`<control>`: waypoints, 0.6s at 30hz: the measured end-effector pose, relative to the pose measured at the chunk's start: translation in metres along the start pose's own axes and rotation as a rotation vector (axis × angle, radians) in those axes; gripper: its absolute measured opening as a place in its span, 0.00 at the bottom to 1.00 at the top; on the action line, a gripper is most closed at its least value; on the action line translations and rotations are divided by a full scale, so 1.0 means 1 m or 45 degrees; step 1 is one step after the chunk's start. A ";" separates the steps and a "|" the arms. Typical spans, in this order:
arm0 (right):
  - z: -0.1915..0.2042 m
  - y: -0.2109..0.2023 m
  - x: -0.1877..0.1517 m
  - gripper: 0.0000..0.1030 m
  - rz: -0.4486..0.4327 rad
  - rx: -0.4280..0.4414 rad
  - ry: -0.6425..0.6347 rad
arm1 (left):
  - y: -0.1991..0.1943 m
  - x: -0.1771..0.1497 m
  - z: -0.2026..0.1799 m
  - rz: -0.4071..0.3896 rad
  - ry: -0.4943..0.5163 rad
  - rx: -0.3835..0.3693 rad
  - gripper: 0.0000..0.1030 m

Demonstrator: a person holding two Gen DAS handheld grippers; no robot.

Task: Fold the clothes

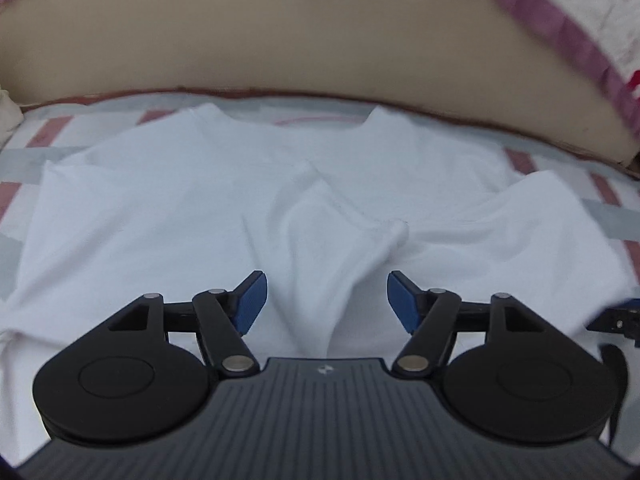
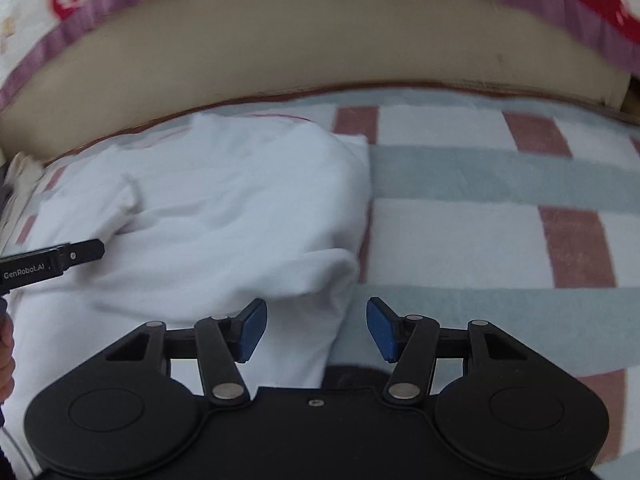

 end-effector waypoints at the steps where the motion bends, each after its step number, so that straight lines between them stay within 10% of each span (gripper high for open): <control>1: -0.002 0.006 0.000 0.52 -0.010 -0.014 0.001 | 0.008 0.002 -0.003 -0.003 0.020 0.009 0.63; 4: 0.003 0.008 0.001 0.39 -0.066 -0.033 -0.085 | 0.010 0.007 -0.011 -0.070 0.150 0.056 0.03; 7: 0.007 0.005 0.000 0.25 -0.067 -0.042 -0.129 | -0.034 0.029 -0.008 -0.327 0.186 0.099 0.04; 11: 0.007 0.003 -0.002 0.24 -0.047 -0.047 -0.108 | -0.102 0.047 0.042 -0.593 -0.090 0.081 0.04; 18: 0.018 0.003 -0.005 0.24 -0.012 -0.100 -0.214 | -0.065 0.013 0.130 -0.441 -0.359 0.183 0.04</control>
Point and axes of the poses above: each gripper's, at about its wrist camera, not at the fingertips, and y roughly the way its jaws point, z to its left, x to its top, the point moved 7 cm from there along y, roughly the way its jaws point, and after that the axes turned 7 degrees about -y, right-handed, at the moved point
